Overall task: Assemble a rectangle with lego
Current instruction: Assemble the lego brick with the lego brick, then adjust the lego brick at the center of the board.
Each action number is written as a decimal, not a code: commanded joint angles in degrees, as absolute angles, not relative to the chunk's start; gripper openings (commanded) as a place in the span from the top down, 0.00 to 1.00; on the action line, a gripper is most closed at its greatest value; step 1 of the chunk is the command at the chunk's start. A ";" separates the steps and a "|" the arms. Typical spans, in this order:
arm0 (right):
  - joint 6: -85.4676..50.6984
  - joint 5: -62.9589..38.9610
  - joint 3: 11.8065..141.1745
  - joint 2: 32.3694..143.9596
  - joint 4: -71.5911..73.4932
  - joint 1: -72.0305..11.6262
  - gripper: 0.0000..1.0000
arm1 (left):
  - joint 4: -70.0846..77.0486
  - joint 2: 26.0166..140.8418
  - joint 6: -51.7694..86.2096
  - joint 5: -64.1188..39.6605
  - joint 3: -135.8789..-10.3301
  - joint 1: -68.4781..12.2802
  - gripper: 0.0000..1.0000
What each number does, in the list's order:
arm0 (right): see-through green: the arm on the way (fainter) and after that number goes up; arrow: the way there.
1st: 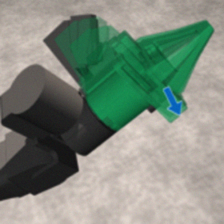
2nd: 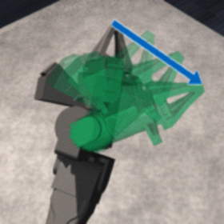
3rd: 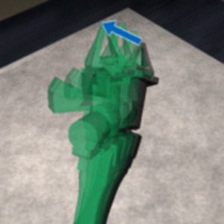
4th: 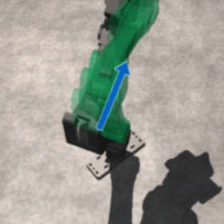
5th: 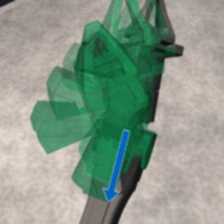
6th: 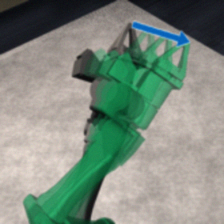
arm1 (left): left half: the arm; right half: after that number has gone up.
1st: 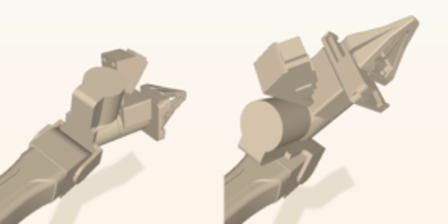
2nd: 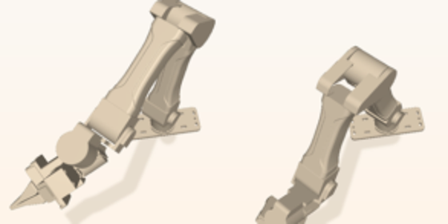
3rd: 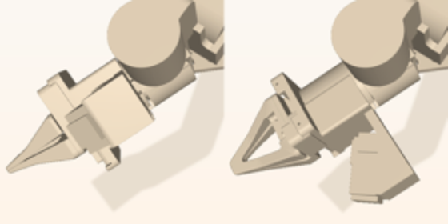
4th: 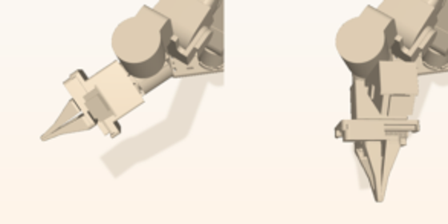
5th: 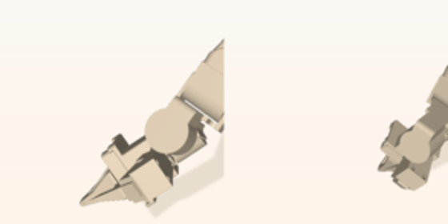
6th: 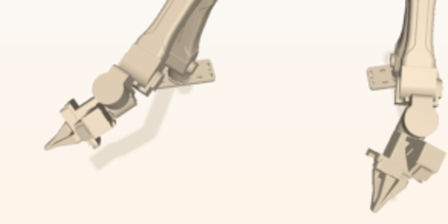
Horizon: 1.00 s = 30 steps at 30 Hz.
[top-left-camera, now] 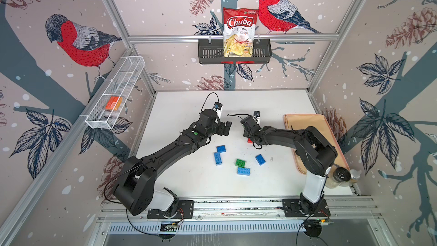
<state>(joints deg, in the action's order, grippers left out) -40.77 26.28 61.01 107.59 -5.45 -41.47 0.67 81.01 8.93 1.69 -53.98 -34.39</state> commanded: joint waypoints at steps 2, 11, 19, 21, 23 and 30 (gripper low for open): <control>-40.67 23.48 61.29 106.66 -11.52 -41.48 0.63 | 0.61 80.68 8.49 2.25 -53.96 -34.32 0.04; -39.64 23.63 61.48 104.88 -12.29 -41.39 0.38 | 0.56 80.77 8.48 1.78 -54.05 -34.19 0.04; -34.75 14.43 64.10 101.77 -17.27 -39.11 0.38 | 0.37 80.73 11.21 0.20 -53.94 -32.34 0.03; -33.37 9.33 65.00 101.45 -19.73 -37.67 0.39 | 0.09 81.10 12.56 -1.03 -54.13 -31.03 0.04; -32.51 5.93 65.86 101.79 -21.75 -36.84 0.40 | 0.00 81.38 13.44 -2.10 -54.31 -30.04 0.04; -31.30 4.83 68.13 105.14 -24.04 -37.11 0.42 | -0.26 82.35 13.64 -4.48 -54.76 -28.73 0.04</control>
<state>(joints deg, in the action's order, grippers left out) -32.75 6.83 67.51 104.18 -21.67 -37.04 0.56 82.19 13.28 -2.96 -54.17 -28.91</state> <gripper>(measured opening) 0.584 0.965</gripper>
